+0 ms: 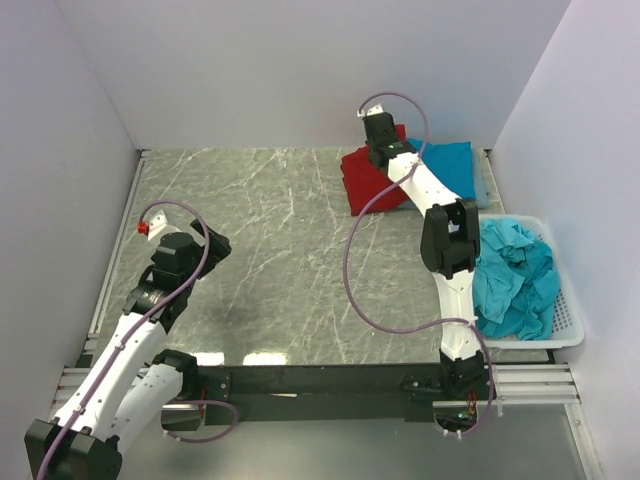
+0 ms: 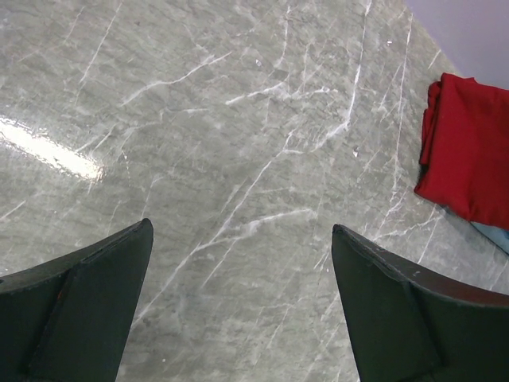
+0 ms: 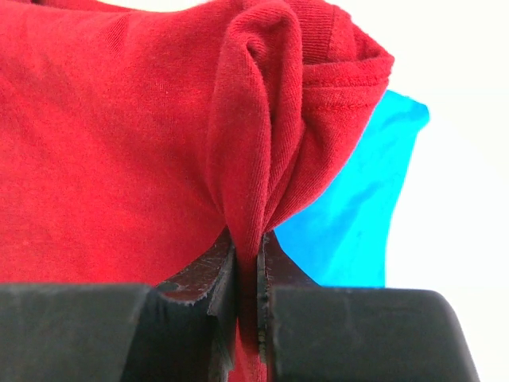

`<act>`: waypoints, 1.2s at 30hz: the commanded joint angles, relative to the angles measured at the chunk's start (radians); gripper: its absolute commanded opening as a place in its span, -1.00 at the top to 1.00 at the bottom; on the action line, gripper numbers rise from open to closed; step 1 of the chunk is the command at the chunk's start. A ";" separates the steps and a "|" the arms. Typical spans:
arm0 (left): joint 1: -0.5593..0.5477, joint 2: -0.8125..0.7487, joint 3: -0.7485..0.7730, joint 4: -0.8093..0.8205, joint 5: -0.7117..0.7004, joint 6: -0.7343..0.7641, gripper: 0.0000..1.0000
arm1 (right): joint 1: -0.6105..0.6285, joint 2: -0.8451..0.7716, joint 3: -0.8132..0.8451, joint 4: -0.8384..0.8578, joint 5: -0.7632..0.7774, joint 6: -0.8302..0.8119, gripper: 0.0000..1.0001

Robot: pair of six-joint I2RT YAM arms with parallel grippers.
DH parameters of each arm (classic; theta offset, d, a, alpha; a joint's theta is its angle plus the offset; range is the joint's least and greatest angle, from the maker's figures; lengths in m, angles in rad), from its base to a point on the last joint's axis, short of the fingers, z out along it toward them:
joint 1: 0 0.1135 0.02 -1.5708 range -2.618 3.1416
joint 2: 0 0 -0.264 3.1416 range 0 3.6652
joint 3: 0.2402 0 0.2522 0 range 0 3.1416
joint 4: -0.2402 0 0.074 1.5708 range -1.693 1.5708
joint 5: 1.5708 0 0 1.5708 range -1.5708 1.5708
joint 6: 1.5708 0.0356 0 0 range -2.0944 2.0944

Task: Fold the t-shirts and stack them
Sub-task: Neatly place the folded tshirt to the corner

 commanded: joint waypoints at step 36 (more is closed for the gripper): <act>0.005 0.038 0.004 0.065 0.014 0.003 -0.99 | -0.082 -0.287 0.170 -0.034 -0.074 0.014 1.00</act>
